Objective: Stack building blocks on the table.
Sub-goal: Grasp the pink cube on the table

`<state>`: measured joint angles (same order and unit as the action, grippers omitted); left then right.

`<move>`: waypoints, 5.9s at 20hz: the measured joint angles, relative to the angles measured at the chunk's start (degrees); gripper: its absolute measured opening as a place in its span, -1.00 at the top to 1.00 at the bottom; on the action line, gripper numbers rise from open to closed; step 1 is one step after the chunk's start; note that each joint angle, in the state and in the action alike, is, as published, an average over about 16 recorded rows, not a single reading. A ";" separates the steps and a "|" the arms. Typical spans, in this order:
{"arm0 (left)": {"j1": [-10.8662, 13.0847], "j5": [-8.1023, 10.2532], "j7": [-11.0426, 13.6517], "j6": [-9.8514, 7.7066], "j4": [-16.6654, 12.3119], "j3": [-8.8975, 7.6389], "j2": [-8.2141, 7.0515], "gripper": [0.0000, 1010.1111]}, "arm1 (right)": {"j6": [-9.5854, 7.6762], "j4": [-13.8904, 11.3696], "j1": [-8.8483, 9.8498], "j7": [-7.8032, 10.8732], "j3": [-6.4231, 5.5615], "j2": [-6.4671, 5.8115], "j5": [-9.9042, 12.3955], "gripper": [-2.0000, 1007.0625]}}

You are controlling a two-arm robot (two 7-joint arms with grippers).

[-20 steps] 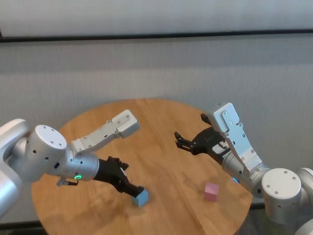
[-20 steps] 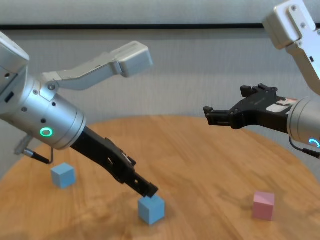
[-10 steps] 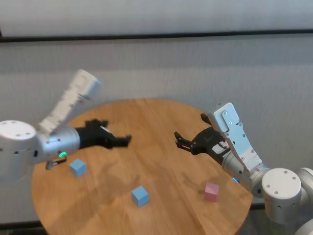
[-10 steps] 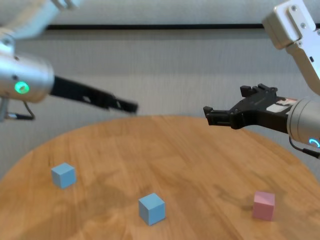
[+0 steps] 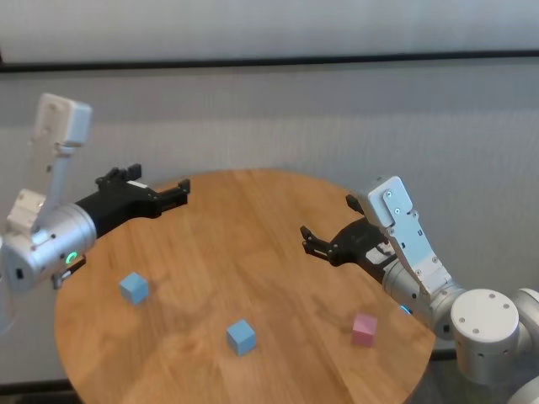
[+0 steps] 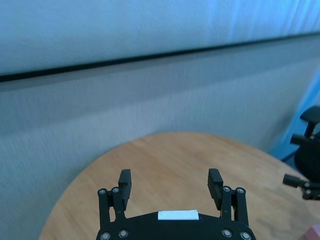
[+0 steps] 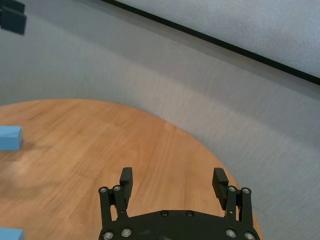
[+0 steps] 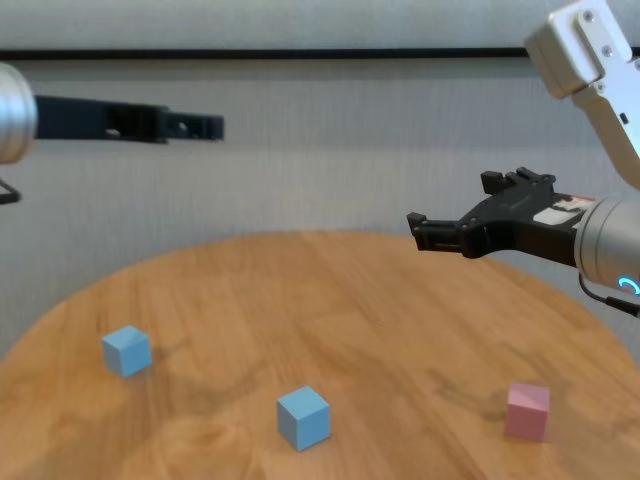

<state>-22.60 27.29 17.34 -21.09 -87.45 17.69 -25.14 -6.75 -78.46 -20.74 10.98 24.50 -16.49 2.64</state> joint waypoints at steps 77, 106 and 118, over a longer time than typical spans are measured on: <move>6.75 4.96 4.38 -1.07 -4.37 -0.34 -6.25 -0.99 | -19.38 1.06 -4.08 24.97 7.00 -15.17 3.23 -0.99; 6.75 4.96 4.38 -1.07 -4.37 -0.34 -6.25 -0.99 | -20.53 4.39 -6.20 25.55 7.70 -13.63 4.23 -0.91; 6.74 4.96 4.38 -1.07 -4.37 -0.34 -6.25 -0.99 | -20.53 4.19 -6.11 25.46 7.64 -13.68 4.15 -0.33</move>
<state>-15.86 32.26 21.72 -22.15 -91.83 17.35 -31.39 -27.28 -74.27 -26.85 36.44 32.15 -30.17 6.80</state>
